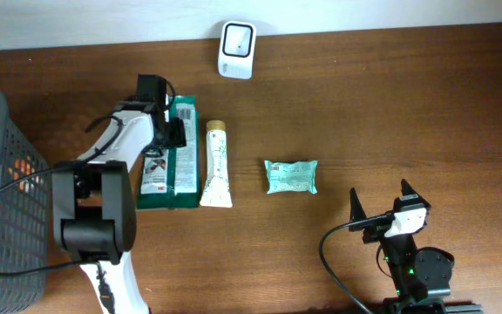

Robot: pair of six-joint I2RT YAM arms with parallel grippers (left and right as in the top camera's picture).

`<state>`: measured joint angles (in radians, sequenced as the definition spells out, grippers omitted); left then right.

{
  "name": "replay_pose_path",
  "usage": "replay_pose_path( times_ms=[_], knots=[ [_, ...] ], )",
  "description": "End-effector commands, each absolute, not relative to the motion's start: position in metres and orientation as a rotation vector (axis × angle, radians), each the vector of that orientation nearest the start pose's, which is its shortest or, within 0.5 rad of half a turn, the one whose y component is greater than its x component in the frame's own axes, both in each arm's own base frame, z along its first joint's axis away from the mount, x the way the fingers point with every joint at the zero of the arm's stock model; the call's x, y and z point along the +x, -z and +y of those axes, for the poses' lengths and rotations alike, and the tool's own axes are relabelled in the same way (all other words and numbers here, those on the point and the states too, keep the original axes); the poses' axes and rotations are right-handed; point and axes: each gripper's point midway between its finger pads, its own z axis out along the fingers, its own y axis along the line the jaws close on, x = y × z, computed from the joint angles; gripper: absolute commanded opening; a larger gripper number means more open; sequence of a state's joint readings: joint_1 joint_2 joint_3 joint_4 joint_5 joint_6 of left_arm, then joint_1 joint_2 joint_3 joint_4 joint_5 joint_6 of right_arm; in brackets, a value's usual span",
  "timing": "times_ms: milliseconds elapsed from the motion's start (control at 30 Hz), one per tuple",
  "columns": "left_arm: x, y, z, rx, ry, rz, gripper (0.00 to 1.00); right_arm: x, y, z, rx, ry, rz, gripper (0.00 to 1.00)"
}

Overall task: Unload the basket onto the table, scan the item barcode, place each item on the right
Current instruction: 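Lay the green-white bag flat left of the white tube and release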

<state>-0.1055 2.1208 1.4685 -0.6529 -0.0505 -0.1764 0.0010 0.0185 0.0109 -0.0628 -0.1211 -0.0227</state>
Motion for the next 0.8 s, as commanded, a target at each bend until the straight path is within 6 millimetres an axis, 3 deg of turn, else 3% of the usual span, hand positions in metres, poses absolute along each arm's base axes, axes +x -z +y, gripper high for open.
replay_pose_path(
  times_ms=[0,100,233,367,467,600,767],
  knots=[
    [0.38,0.057,-0.087,0.015,0.166,3.133,0.67,0.245,-0.156,0.024,-0.12,-0.098,1.644,0.98],
    [0.358,0.057,-0.117,0.1,0.197,3.192,0.7,0.245,-0.156,0.024,-0.12,-0.098,1.643,0.98],
    [0.338,0.05,-0.157,0.132,0.447,3.241,0.72,0.245,-0.156,0.024,-0.12,-0.098,1.644,0.98],
    [0.341,0.048,-0.162,0.154,0.446,3.228,0.76,0.245,-0.156,0.024,-0.12,-0.098,1.643,0.98],
    [0.348,0.047,-0.156,0.101,0.45,3.215,0.76,0.245,-0.156,0.024,-0.12,-0.098,1.643,0.98],
    [0.373,0.052,-0.105,-0.122,0.3,3.165,0.77,0.245,-0.156,0.024,-0.12,-0.098,1.644,0.98],
    [0.365,0.052,-0.082,-0.224,0.257,3.209,0.75,0.245,-0.156,0.024,-0.12,-0.098,1.643,0.98]
  ],
)
